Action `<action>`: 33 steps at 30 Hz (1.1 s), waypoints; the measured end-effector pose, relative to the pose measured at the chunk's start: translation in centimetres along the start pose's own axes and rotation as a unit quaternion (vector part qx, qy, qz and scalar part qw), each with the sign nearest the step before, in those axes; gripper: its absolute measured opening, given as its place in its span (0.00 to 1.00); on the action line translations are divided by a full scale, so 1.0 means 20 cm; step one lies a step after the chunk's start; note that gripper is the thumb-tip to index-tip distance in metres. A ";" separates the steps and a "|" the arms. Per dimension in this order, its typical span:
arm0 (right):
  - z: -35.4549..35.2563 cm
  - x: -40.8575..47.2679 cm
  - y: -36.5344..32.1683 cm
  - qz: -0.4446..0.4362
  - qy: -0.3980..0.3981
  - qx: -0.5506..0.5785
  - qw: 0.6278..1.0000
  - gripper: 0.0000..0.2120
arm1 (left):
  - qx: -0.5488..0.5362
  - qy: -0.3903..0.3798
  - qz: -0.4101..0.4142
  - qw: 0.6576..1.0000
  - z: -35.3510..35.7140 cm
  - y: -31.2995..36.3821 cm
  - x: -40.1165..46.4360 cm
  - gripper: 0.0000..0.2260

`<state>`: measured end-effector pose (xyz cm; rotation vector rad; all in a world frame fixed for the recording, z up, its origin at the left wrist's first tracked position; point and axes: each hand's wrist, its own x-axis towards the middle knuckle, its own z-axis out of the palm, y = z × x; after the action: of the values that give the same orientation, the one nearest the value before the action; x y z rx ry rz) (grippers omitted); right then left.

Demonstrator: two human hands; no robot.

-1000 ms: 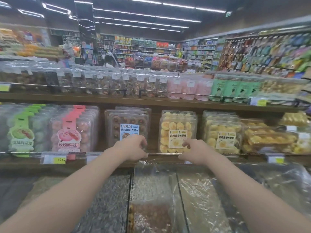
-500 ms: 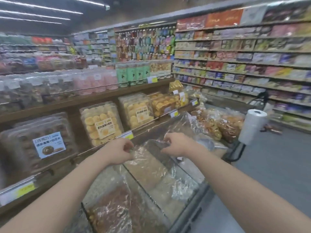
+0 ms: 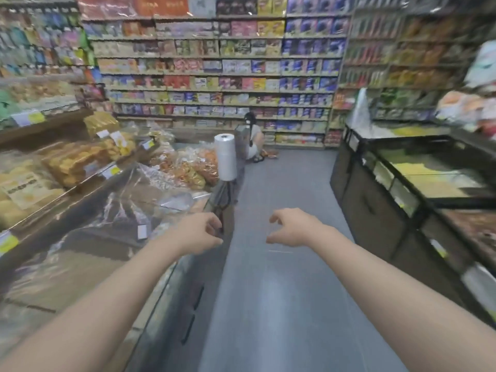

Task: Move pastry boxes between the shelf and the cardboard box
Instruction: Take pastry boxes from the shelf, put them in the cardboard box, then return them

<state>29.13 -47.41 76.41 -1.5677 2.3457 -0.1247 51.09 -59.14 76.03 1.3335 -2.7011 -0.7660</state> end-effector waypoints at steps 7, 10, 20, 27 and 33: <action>-0.02 -0.54 1.02 0.141 0.012 0.055 0.988 0.32 | 0.011 -0.083 0.099 0.992 0.57 0.97 0.17 0.20; 0.04 -0.80 1.45 0.188 0.021 0.075 0.979 0.34 | 0.028 -0.115 0.146 0.982 0.86 1.40 0.19 0.20; 0.22 -1.56 2.45 0.339 0.025 0.146 0.929 0.32 | 0.106 -0.230 0.305 0.918 1.74 2.59 0.13 0.18; 0.52 -1.92 2.78 0.469 0.057 0.263 0.841 0.31 | 0.158 -0.329 0.392 0.845 2.27 3.06 0.15 0.19; 0.78 -2.14 2.89 0.584 0.067 0.321 0.743 0.28 | 0.188 -0.420 0.451 0.765 2.70 3.29 0.09 0.18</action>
<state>-2.27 16.10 56.67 0.3391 2.5026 -0.6494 -11.54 -4.57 57.35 -0.6582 -3.6534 -0.7923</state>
